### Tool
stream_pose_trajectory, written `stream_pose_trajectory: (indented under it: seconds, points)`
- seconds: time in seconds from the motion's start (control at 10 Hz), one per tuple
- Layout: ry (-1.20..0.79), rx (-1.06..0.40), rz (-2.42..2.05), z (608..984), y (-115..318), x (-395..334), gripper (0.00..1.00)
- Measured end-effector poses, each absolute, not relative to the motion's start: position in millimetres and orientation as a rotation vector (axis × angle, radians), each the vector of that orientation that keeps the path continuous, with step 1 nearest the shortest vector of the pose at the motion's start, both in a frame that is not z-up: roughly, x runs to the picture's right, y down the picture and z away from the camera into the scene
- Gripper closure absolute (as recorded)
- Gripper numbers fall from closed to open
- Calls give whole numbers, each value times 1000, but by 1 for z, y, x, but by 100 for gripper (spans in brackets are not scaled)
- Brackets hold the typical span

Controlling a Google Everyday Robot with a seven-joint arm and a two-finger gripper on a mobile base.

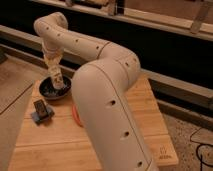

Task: Place the bottle in the ceramic bowl

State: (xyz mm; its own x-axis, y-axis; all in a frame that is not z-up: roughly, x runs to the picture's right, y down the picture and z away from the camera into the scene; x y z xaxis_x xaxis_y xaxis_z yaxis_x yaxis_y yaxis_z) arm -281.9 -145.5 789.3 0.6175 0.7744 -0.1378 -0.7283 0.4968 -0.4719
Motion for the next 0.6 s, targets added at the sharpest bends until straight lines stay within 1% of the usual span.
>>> stream_pose_trajectory:
  seconds: [0.6]
  points:
    - [-76, -553, 920, 802, -141, -282, 100]
